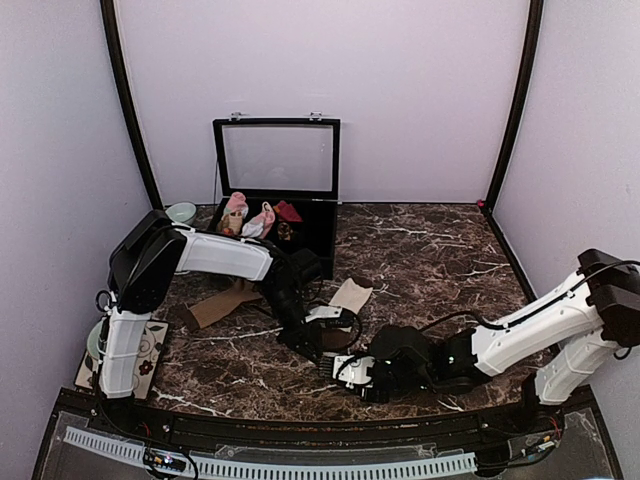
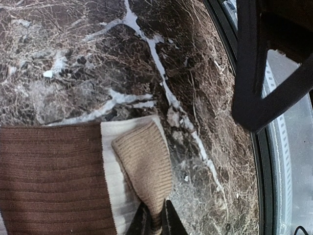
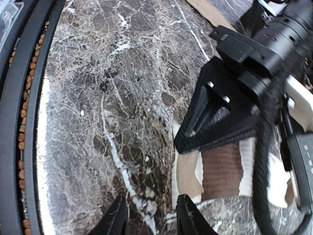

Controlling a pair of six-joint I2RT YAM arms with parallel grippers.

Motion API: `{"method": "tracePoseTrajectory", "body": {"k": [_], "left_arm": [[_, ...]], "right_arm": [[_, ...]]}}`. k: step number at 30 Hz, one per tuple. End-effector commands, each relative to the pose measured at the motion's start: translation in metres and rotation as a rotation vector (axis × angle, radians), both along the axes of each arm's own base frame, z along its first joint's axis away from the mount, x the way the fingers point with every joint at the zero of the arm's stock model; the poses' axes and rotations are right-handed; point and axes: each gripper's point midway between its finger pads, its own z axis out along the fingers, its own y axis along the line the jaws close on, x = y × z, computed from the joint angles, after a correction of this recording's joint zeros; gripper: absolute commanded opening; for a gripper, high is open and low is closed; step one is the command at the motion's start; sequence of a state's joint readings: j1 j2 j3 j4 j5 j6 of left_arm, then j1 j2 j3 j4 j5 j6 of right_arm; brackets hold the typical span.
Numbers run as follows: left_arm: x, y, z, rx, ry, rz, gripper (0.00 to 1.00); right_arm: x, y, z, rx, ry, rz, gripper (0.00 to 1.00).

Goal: Roll the socks
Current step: Roll the sock at the center of the board.

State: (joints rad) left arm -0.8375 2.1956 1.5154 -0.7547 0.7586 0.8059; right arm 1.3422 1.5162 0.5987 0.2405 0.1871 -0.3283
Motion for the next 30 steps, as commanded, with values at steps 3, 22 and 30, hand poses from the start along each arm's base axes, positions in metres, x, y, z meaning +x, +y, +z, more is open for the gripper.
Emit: {"method": "tracePoseTrajectory", "body": {"k": [3, 22, 30], "left_arm": [[-0.008, 0.016, -0.017, 0.105, 0.051, -0.002, 0.09], [0.002, 0.017, -0.013, 0.106, 0.046, 0.017, 0.22], [0.017, 0.033, 0.021, 0.032, -0.069, 0.092, 0.79]], "right_arm": [[0.018, 0.018, -0.002, -0.014, -0.099, 0.060, 0.32], [0.045, 0.010, -0.042, -0.052, -0.032, -0.025, 0.02], [0.048, 0.000, -0.044, 0.021, 0.208, -0.138, 0.00]]}}
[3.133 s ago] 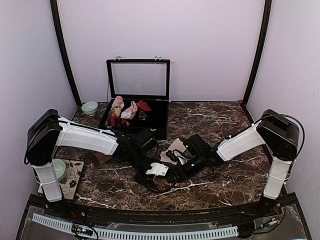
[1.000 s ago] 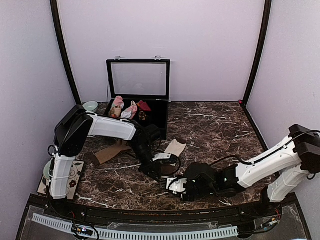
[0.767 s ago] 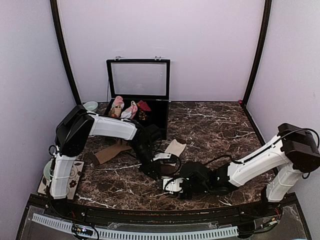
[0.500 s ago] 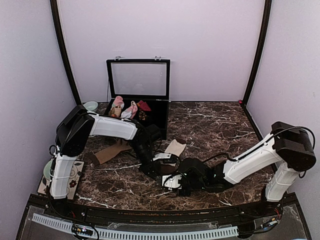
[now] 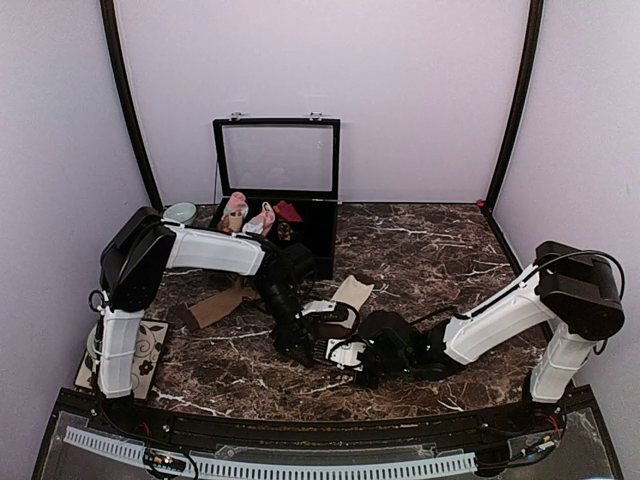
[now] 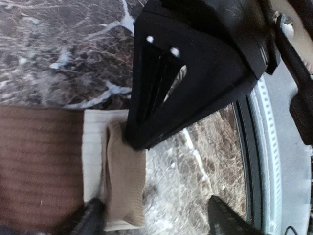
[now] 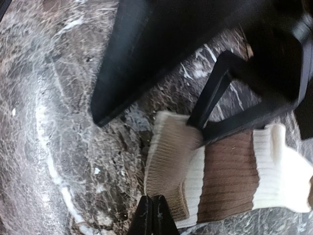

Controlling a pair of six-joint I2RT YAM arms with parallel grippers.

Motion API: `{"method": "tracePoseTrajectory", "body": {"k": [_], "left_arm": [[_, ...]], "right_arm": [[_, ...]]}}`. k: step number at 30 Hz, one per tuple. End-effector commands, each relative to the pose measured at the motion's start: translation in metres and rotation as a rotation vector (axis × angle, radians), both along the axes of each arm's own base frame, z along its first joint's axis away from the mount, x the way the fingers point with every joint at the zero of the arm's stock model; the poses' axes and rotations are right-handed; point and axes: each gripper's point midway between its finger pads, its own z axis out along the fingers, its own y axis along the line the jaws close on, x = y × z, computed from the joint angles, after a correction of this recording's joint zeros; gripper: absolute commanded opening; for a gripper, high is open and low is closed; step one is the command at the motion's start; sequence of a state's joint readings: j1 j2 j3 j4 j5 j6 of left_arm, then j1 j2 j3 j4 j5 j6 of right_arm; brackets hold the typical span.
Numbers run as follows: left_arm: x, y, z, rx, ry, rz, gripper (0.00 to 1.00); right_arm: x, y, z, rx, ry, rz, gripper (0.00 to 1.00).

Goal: Roll the socks
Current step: Roll the sock at the center of the board.

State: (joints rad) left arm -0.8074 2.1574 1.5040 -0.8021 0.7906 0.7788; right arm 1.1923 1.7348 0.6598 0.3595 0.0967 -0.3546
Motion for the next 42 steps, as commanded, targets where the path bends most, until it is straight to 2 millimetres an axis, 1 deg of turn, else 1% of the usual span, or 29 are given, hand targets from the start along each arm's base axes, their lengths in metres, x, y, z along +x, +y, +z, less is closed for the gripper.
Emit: {"method": "tracePoseTrajectory", "body": {"k": [1, 5, 7, 9, 12, 15, 19, 21, 22, 25, 30, 34, 38, 42], "left_arm": [[0.017, 0.028, 0.009, 0.028, -0.147, 0.047, 0.80], [0.015, 0.044, 0.018, 0.021, -0.246, 0.045, 0.80], [0.013, 0.047, 0.027, -0.011, -0.292, 0.045, 0.80], [0.008, 0.051, 0.030, -0.038, -0.314, 0.042, 0.80], [0.003, 0.048, 0.035, -0.079, -0.322, 0.031, 0.80], [-0.007, 0.041, 0.030, -0.080, -0.334, -0.012, 0.76], [-0.021, 0.026, 0.024, -0.097, -0.381, -0.086, 0.70], [-0.022, 0.016, 0.026, -0.124, -0.411, -0.102, 0.68], [-0.022, 0.012, 0.027, -0.135, -0.430, -0.108, 0.67], [-0.021, 0.002, 0.027, -0.160, -0.475, -0.132, 0.65], [-0.013, -0.008, 0.012, -0.139, -0.569, -0.212, 0.59], [-0.006, -0.013, 0.005, -0.120, -0.579, -0.229, 0.53], [0.001, -0.016, -0.004, -0.107, -0.604, -0.219, 0.50], [0.001, -0.014, -0.011, -0.086, -0.592, -0.213, 0.47]], "right_arm": [[-0.002, -0.008, -0.002, 0.063, 0.189, -0.087, 0.00], [-0.005, -0.012, 0.002, 0.099, 0.358, -0.145, 0.00], [-0.007, -0.014, 0.002, 0.117, 0.466, -0.186, 0.00], [-0.011, -0.016, 0.000, 0.127, 0.583, -0.221, 0.00], [-0.015, -0.015, 0.000, 0.143, 0.764, -0.261, 0.00], [-0.015, -0.014, 0.002, 0.153, 0.895, -0.285, 0.00], [-0.017, -0.015, 0.006, 0.189, 1.071, -0.272, 0.00], [-0.014, -0.016, 0.002, 0.166, 1.112, -0.299, 0.00], [-0.014, -0.020, -0.005, 0.129, 1.135, -0.328, 0.00], [-0.010, -0.021, -0.008, 0.105, 1.185, -0.357, 0.00], [-0.007, -0.020, -0.009, 0.105, 1.220, -0.361, 0.00], [-0.007, -0.020, -0.010, 0.115, 1.247, -0.378, 0.00], [-0.007, -0.020, -0.012, 0.114, 1.259, -0.386, 0.00], [-0.005, -0.021, -0.012, 0.124, 1.265, -0.393, 0.00]]}}
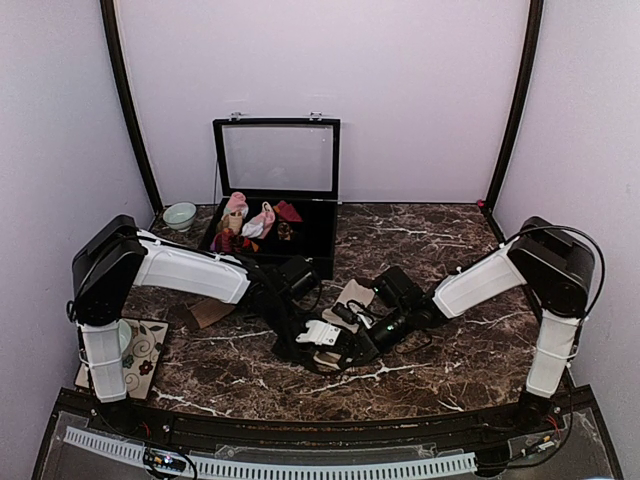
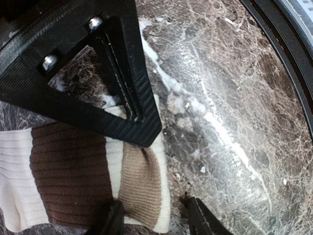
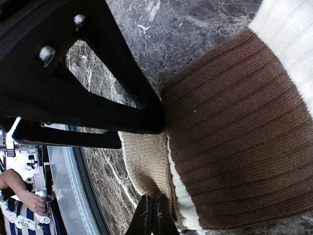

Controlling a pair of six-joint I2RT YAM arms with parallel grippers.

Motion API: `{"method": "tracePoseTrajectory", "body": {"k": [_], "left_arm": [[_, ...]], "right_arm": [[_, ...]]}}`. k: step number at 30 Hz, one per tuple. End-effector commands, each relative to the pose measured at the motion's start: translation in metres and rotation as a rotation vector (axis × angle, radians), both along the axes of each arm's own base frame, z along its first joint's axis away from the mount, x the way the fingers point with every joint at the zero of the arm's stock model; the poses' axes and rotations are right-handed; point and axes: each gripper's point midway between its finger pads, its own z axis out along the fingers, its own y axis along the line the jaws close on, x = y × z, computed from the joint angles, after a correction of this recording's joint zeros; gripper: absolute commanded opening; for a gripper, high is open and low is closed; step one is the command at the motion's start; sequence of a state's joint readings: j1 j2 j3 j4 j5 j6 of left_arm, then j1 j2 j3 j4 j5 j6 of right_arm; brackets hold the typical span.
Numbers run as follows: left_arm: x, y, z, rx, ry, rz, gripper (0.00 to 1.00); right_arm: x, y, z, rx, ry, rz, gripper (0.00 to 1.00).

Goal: Roll the socks
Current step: Roll the sock at the center of the board.

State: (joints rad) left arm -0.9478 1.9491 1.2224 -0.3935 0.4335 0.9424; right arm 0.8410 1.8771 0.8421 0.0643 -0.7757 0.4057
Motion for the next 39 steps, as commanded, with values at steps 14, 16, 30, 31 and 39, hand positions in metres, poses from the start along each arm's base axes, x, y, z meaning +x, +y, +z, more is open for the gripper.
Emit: {"method": "tracePoseTrajectory", "body": {"k": [14, 16, 30, 31, 39], "left_arm": [[-0.005, 0.014, -0.014, 0.086, 0.069, 0.063, 0.00], [-0.004, 0.016, -0.013, 0.085, 0.127, 0.095, 0.00], [0.002, 0.022, -0.008, 0.094, 0.516, 0.272, 0.00], [0.002, 0.021, -0.009, 0.102, 0.523, 0.277, 0.00], [0.005, 0.013, -0.012, 0.160, 0.646, 0.345, 0.00]], "right_arm": [[0.018, -0.014, -0.013, -0.079, -0.040, -0.108, 0.19], [0.025, -0.018, -0.010, -0.088, -0.094, -0.140, 0.35], [0.088, -0.099, 0.082, -0.050, -0.664, -0.689, 1.00], [0.097, -0.115, 0.087, -0.079, -0.667, -0.799, 1.00], [0.061, -0.077, 0.113, 0.054, -0.986, -0.453, 0.84]]}}
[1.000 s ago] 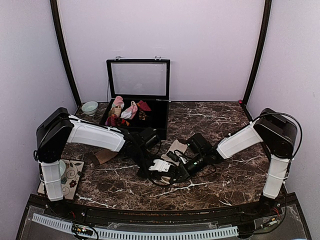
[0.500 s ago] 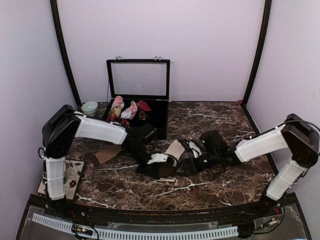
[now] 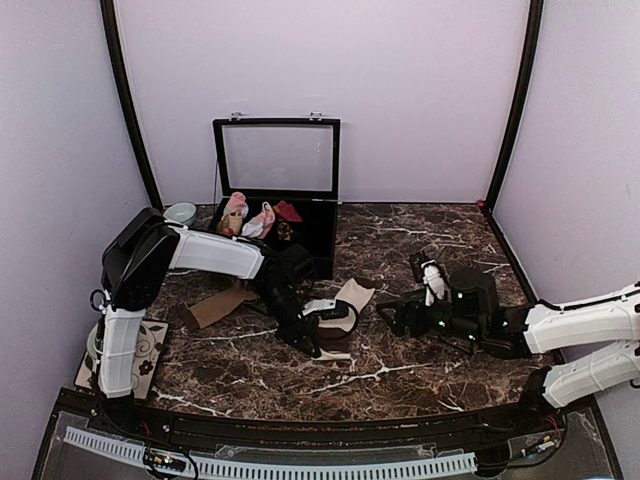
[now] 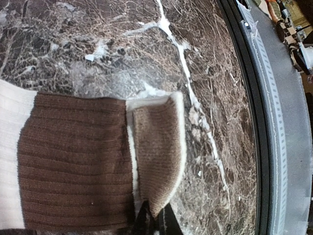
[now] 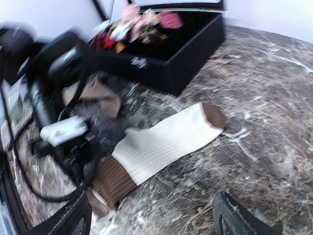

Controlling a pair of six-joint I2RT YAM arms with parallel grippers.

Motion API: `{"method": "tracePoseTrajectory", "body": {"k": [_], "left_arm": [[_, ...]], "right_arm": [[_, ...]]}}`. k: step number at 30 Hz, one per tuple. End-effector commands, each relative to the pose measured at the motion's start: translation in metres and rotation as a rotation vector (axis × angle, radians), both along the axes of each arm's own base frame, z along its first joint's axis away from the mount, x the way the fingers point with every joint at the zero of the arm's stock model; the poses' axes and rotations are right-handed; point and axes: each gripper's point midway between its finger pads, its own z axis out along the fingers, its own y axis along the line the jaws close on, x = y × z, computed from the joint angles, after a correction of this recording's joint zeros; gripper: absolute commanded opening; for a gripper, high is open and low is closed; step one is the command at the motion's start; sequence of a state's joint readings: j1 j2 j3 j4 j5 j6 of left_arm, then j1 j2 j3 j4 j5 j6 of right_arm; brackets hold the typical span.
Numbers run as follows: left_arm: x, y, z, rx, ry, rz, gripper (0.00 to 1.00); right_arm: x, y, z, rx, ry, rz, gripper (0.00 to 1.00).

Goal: Roll the socks
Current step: Roll the sock at the center of the board.

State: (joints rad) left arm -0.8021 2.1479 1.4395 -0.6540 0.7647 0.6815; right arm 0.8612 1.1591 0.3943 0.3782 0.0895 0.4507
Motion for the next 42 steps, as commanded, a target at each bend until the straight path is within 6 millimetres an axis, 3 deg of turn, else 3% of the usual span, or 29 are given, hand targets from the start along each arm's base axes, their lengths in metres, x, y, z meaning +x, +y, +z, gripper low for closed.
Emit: {"method": "tracePoseTrajectory", "body": {"k": [1, 5, 12, 19, 26, 33, 42], "left_arm": [[-0.009, 0.008, -0.013, 0.113, 0.146, 0.051, 0.00], [-0.013, 0.008, -0.016, 0.140, 0.262, 0.094, 0.00], [-0.011, 0.011, -0.023, 0.156, 0.327, 0.138, 0.00], [-0.013, 0.024, -0.036, 0.207, 0.303, 0.137, 0.00], [-0.008, 0.038, -0.051, 0.284, 0.227, 0.137, 0.00], [-0.007, 0.038, -0.050, 0.279, 0.211, 0.130, 0.00], [-0.009, 0.037, -0.042, 0.253, 0.209, 0.120, 0.06]], "right_arm": [[-0.030, 0.033, -0.004, -0.202, -0.242, 0.240, 0.84], [-0.071, 0.054, -0.025, -0.353, -0.381, 0.424, 0.80], [-0.093, 0.076, -0.042, -0.421, -0.432, 0.592, 0.63], [-0.093, 0.103, -0.051, -0.447, -0.449, 0.714, 0.46], [-0.081, 0.123, -0.056, -0.435, -0.433, 0.801, 0.27], [-0.070, 0.126, -0.079, -0.445, -0.372, 0.825, 0.24], [-0.052, 0.118, -0.095, -0.419, -0.285, 0.750, 0.06]]}}
